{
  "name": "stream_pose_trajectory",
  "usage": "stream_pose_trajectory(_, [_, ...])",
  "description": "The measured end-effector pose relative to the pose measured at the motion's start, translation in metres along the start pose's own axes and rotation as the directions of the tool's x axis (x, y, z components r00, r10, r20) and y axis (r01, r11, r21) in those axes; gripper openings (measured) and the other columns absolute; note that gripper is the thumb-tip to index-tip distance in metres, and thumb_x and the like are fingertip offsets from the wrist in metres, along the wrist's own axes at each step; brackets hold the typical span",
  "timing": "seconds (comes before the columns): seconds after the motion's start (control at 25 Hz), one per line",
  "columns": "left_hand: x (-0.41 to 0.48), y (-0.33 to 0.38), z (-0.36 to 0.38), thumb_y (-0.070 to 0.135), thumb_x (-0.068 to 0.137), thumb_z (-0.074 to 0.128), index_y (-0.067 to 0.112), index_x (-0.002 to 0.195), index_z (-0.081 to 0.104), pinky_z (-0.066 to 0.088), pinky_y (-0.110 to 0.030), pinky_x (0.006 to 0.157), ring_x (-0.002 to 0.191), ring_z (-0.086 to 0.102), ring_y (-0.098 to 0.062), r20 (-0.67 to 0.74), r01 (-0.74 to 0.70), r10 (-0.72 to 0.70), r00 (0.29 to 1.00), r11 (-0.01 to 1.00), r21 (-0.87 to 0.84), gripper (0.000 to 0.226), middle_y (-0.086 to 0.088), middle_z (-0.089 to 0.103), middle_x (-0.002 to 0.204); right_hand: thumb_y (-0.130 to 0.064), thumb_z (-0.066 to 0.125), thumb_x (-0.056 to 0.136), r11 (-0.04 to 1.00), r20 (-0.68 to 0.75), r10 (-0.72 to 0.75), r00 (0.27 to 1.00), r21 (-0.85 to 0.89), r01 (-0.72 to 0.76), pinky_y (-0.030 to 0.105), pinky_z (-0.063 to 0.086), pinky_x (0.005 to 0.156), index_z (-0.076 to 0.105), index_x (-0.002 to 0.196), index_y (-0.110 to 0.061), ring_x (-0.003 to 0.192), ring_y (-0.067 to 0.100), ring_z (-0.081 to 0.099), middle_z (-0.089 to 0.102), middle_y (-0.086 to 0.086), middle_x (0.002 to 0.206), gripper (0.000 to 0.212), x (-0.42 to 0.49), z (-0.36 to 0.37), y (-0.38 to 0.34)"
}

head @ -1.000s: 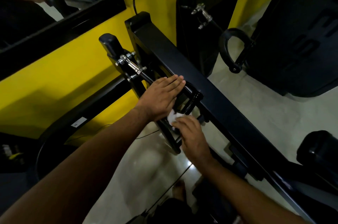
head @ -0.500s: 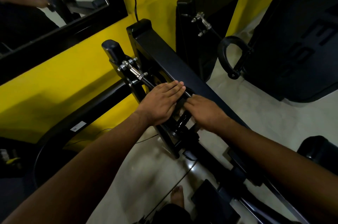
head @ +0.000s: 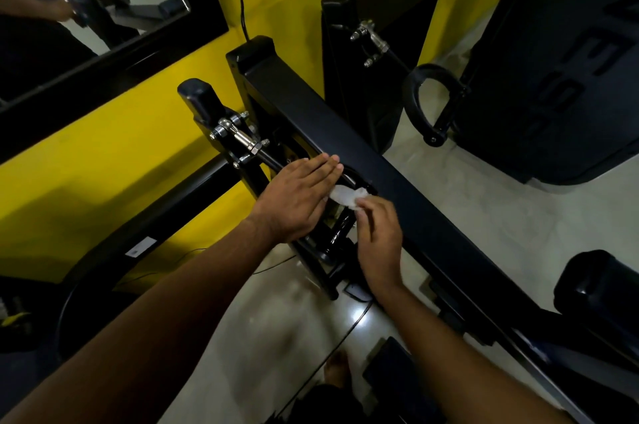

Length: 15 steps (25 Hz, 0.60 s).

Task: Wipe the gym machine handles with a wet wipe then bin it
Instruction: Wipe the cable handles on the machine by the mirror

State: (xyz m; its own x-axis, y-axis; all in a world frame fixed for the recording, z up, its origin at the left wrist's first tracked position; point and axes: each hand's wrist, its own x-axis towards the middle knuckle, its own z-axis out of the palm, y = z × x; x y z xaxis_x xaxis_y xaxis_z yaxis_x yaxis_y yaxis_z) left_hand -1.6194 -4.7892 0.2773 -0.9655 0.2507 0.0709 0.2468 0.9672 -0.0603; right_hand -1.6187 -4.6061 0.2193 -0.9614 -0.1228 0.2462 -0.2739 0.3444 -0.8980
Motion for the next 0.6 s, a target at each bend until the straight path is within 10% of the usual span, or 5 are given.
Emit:
stream_pose_trajectory(0.12, [0.0,0.001,-0.001,0.033,0.096,0.033,0.01,0.151,0.034,0.026,-0.042,0.117,0.146,0.028,-0.023,0.0,-0.005,0.005,1.0,1.0,0.002,0.06,-0.008,0.033,0.157,-0.009,0.049,0.1,0.6,0.035,0.634,0.772,0.608,-0.52,0.015,0.051,0.079,0.061,0.113,-0.014,0.092,0.005,0.064,0.065,0.009,0.109,0.019,0.006,0.026,-0.004])
stream_pose_trajectory(0.24, [0.0,0.001,0.0,0.034,0.097,0.029,0.011,0.153,0.03,0.024,-0.042,0.118,0.148,0.024,-0.022,0.01,0.003,-0.003,1.0,1.0,0.02,0.061,-0.007,0.029,0.159,-0.005,0.041,0.101,0.104,0.352,0.697,0.624,0.812,-0.574,0.031,0.054,0.081,0.062,0.105,-0.012,0.087,0.023,0.066,0.066,0.016,0.095,0.023,0.024,0.028,0.005])
stream_pose_trajectory(0.6, [-0.001,0.001,0.001,0.035,0.098,0.027,0.013,0.154,0.025,0.019,-0.04,0.12,0.149,0.018,-0.02,0.033,0.013,-0.014,0.999,0.999,0.039,0.06,-0.005,0.025,0.161,0.0,0.034,0.1,0.09,0.462,0.655,0.597,0.738,-0.669,0.032,0.056,0.08,0.055,0.094,-0.007,0.081,0.019,0.063,0.066,0.009,0.08,0.023,0.004,0.018,-0.01])
